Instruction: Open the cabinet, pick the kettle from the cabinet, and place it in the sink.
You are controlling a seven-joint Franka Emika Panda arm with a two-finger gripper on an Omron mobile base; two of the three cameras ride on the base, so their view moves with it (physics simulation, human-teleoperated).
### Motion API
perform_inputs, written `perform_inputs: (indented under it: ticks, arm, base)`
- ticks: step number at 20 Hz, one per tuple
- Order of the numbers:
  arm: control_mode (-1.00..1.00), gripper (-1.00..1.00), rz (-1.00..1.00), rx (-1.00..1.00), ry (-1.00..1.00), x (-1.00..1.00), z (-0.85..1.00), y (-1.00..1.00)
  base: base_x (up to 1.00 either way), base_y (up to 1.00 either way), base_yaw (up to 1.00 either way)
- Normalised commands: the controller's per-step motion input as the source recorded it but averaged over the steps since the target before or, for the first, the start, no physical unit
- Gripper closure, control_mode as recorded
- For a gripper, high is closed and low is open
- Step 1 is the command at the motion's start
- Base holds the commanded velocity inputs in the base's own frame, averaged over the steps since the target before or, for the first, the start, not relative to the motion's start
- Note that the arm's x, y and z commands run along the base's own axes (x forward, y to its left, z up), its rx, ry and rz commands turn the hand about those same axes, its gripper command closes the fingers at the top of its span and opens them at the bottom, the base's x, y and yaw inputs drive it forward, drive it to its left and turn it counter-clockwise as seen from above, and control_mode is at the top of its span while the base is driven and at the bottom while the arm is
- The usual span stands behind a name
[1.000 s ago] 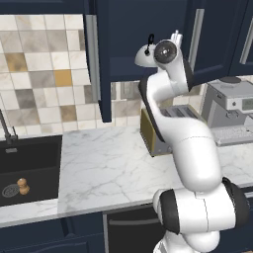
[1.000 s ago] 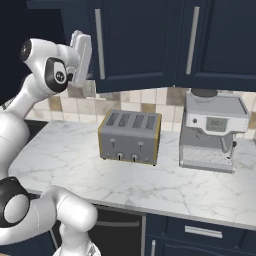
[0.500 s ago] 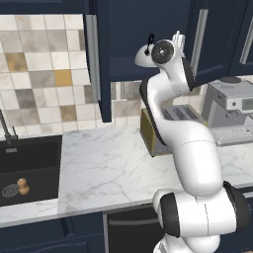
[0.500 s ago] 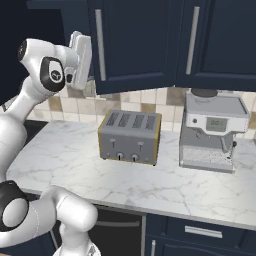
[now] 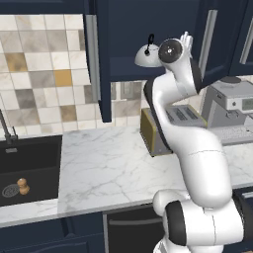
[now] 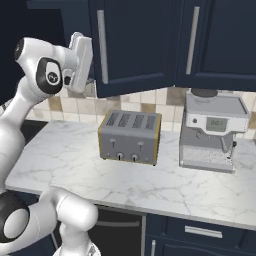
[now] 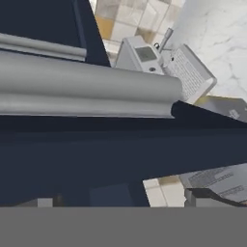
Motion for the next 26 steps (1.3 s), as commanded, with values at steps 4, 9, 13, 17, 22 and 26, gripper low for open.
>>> perform_inputs:
  ticks: [4, 9, 13, 17, 22, 26]
  arm:
    - [-1.0, -1.0, -0.05, 0.1, -0.03, -0.43, 0.13, -0.44]
    - [-1.0, -1.0, -0.07, 0.05, -0.03, -0.43, 0.11, -0.46]
    - [-1.0, -1.0, -0.1, 0.01, -0.05, -0.42, 0.08, -0.5]
    - [-1.0, -1.0, -0.13, 0.0, -0.06, -0.39, 0.06, -0.51]
    - [-1.0, -1.0, -0.14, 0.0, -0.04, -0.38, 0.07, -0.52]
    - [-1.0, -1.0, -0.14, 0.0, 0.0, -0.36, 0.08, -0.53]
  base:
    - [0.0, 0.0, 0.0]
    - [0.0, 0.0, 0.0]
    - [0.0, 0.0, 0.0]
    - [0.0, 0.0, 0.0]
    - [0.0, 0.0, 0.0]
    - [0.0, 0.0, 0.0]
